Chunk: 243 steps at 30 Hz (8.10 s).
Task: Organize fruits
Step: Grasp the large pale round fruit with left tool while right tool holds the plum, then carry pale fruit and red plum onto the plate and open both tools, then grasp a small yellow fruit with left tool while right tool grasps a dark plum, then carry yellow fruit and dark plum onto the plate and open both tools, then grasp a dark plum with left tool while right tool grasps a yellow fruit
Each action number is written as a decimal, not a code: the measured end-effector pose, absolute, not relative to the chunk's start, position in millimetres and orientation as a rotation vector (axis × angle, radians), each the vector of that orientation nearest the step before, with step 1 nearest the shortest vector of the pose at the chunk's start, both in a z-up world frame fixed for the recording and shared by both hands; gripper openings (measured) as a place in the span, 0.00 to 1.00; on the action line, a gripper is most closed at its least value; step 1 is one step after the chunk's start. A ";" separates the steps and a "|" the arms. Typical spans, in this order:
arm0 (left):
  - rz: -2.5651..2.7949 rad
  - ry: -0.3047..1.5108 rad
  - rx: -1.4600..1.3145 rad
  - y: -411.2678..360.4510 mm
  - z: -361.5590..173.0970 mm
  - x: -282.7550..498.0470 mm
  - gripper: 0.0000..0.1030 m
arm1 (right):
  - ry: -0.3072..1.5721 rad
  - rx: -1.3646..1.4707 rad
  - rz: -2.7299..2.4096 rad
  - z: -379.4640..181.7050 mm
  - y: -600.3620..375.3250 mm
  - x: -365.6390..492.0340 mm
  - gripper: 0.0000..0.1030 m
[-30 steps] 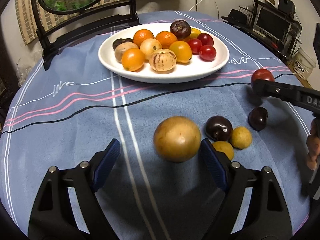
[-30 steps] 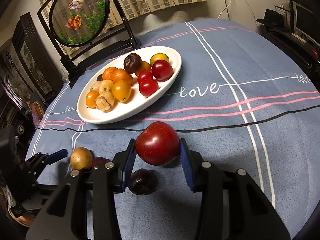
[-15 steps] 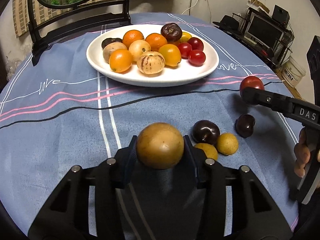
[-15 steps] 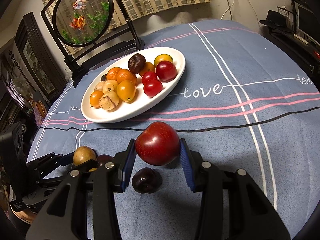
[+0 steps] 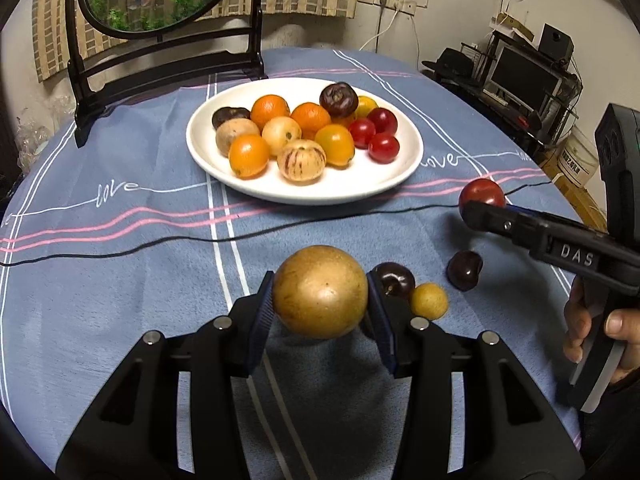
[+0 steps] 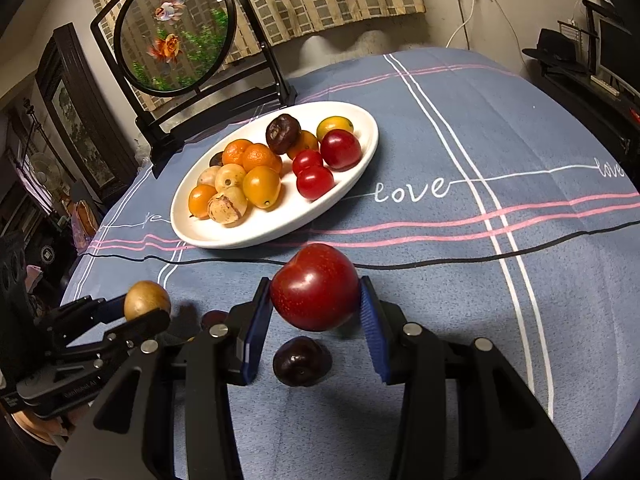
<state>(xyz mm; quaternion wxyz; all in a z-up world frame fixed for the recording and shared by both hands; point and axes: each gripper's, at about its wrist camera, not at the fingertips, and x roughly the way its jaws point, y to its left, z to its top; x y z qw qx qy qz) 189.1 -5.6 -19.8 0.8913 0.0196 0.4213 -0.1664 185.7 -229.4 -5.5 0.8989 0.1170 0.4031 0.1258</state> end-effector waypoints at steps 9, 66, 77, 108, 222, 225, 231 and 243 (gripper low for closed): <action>-0.315 0.859 0.033 -1.5 -8.2 199.5 0.44 | 0.779 0.108 0.253 13.8 -209.2 179.9 0.42; -0.213 0.739 -0.035 1.6 24.3 273.1 0.75 | 0.785 0.137 0.259 27.5 -219.7 250.2 0.46; -0.246 0.758 -0.021 0.9 12.4 214.7 0.76 | 0.756 0.218 0.253 21.7 -244.3 185.7 0.62; -0.347 0.877 0.087 -29.0 -38.6 158.4 0.78 | 0.835 0.092 0.270 -9.3 -229.3 140.5 0.62; -0.232 0.713 0.001 7.2 16.2 280.1 0.72 | 0.762 0.083 0.351 40.2 -172.1 282.5 0.45; -0.242 0.714 0.002 4.9 16.9 266.9 0.74 | 0.761 0.079 0.350 40.4 -179.1 264.2 0.45; -0.255 0.705 0.005 -0.3 19.5 234.0 0.77 | 0.763 0.073 0.319 34.7 -193.6 228.4 0.44; -0.253 0.721 0.002 -2.3 13.8 186.4 0.79 | 0.813 0.018 0.329 14.9 -200.5 171.4 0.44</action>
